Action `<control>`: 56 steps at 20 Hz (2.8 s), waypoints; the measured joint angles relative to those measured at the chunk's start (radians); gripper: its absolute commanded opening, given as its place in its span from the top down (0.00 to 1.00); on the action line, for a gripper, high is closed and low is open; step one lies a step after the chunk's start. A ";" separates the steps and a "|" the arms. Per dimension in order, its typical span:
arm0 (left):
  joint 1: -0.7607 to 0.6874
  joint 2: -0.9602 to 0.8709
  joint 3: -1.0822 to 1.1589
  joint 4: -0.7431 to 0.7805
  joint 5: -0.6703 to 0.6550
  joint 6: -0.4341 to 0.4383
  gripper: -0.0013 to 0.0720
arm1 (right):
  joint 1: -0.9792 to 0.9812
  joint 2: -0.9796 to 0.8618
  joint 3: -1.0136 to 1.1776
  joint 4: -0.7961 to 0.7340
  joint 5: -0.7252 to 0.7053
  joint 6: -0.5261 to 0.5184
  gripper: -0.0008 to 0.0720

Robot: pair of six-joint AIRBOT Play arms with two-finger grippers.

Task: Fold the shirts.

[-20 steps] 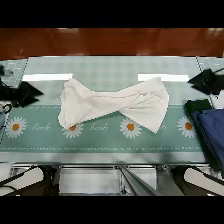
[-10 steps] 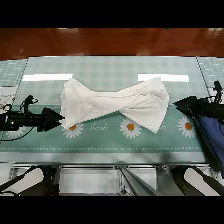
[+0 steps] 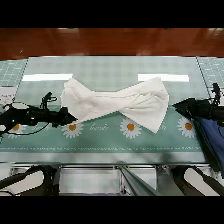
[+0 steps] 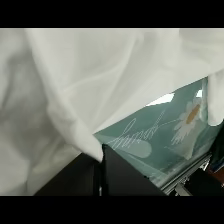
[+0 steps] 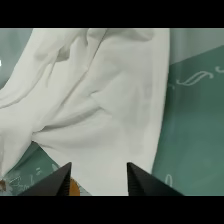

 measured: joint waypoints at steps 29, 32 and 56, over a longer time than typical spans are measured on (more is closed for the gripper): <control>0.007 -0.004 0.134 -0.012 -0.064 -0.001 0.96 | 0.366 -0.451 0.298 -0.060 -0.025 0.085 0.96; 0.042 0.033 0.258 -0.033 -0.144 -0.001 0.96 | 0.352 -0.377 0.455 -0.057 0.036 0.101 0.96; -0.040 0.563 1.365 0.654 -0.271 -0.363 0.96 | 0.261 0.558 1.123 -0.669 0.444 0.461 0.96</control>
